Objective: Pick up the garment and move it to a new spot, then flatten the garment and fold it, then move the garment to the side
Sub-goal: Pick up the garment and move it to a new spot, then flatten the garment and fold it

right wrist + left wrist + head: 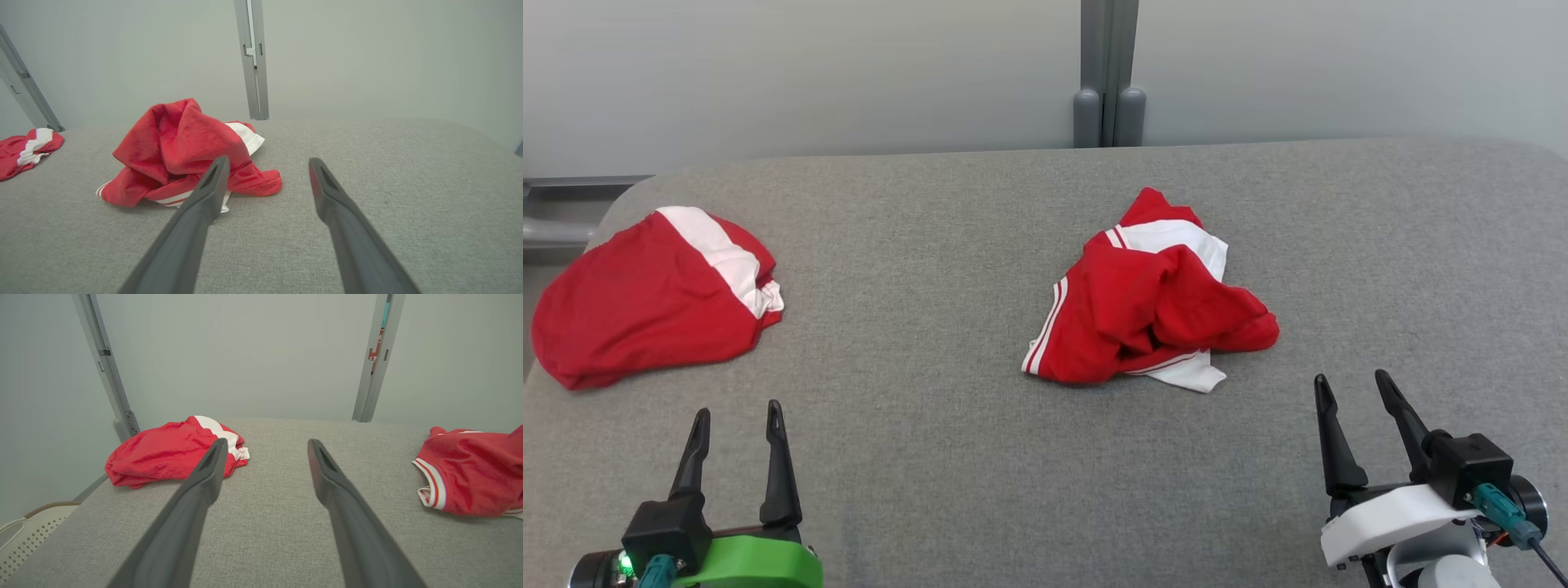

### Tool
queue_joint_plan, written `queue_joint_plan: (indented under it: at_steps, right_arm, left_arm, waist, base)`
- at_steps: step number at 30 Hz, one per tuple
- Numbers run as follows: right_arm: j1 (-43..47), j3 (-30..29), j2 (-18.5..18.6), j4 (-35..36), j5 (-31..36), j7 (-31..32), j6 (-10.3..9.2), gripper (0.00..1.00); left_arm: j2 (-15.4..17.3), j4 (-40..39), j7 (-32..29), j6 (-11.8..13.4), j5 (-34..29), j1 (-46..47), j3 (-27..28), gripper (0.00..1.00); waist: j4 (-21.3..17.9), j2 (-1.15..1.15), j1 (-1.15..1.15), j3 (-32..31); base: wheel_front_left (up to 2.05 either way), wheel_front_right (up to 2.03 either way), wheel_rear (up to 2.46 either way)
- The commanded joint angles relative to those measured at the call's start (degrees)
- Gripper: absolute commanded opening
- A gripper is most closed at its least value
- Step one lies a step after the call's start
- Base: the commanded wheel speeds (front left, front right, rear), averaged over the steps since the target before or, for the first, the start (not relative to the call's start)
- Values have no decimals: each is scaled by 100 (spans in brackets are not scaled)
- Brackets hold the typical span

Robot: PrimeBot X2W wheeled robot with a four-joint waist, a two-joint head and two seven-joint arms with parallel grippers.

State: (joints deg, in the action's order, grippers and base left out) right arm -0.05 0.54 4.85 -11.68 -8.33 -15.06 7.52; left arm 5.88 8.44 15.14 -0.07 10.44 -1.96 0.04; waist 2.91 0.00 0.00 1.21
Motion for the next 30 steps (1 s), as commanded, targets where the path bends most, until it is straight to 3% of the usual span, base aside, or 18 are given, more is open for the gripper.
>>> queue_joint_plan:
  at_steps: [1, 30]
  right_arm:
    - [84, -2, 17, -23, 52, -17, -6, 100]
    - [25, 45, -23, -53, 39, -18, -6, 100]
  left_arm:
    - [-25, 17, 1, -31, -51, -78, 56, 100]
    - [-217, 155, 1, -304, -352, 50, 388, 100]
  waist:
    - [28, 0, 0, -31]
    - [-17, 0, 0, -66]
  base:
    - [0, 0, 0]
    - [0, 0, 0]
